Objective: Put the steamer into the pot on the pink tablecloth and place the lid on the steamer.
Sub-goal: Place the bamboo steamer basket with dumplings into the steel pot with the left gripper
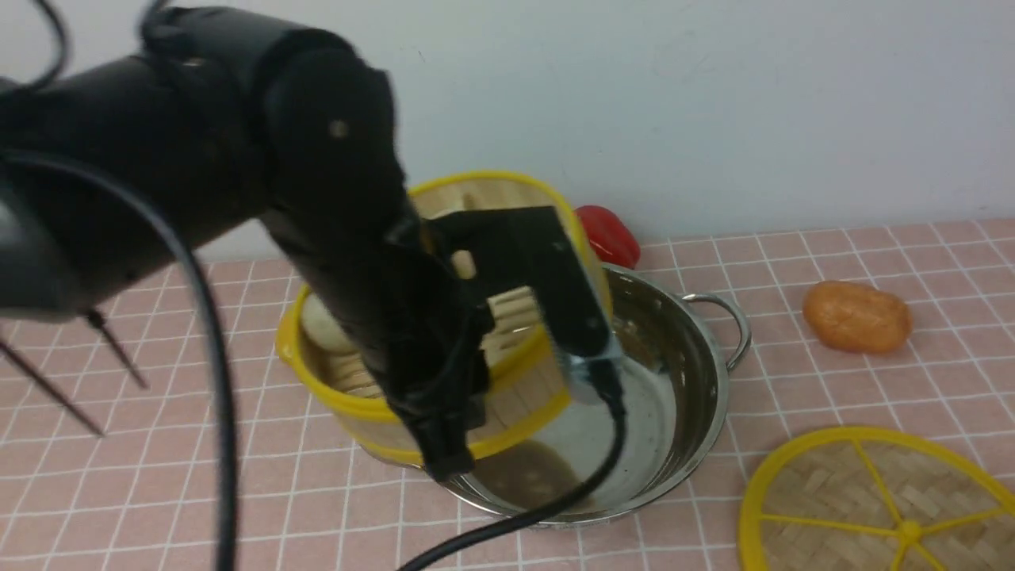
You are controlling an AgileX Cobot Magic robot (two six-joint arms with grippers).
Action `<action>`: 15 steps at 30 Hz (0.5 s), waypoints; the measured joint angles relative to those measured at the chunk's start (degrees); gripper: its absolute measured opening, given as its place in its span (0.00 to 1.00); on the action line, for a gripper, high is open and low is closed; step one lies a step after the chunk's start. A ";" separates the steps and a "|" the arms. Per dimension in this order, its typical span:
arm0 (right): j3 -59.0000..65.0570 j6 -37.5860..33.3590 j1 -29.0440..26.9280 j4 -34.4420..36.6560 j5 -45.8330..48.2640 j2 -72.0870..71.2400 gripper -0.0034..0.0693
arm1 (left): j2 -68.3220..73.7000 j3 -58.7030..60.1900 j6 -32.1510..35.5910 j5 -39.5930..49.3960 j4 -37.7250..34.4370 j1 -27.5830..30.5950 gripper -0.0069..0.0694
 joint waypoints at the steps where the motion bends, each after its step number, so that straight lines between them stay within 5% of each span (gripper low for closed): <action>1: 0.00 0.00 0.00 0.00 0.00 0.00 0.38 | 1.35 -1.04 0.00 0.00 0.35 -0.66 0.17; 15: 0.00 0.00 0.00 0.00 0.00 0.00 0.38 | 18.42 -7.03 -3.02 -5.28 2.91 -2.59 0.17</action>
